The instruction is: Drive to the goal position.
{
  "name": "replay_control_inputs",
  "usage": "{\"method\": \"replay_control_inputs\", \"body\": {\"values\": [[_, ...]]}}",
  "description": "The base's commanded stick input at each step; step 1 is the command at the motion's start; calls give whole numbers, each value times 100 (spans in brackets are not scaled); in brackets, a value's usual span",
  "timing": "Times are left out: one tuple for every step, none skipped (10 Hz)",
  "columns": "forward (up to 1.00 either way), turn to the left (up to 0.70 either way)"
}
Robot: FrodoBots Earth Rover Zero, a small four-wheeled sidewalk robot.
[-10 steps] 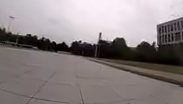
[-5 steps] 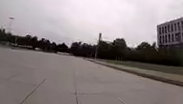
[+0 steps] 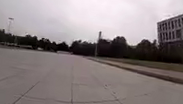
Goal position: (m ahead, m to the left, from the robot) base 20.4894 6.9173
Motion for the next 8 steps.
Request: {"method": "replay_control_inputs", "body": {"values": [[85, 26], [85, 34], [85, 32], [85, 30], [85, 27], [85, 0], [85, 0], [85, 0]]}}
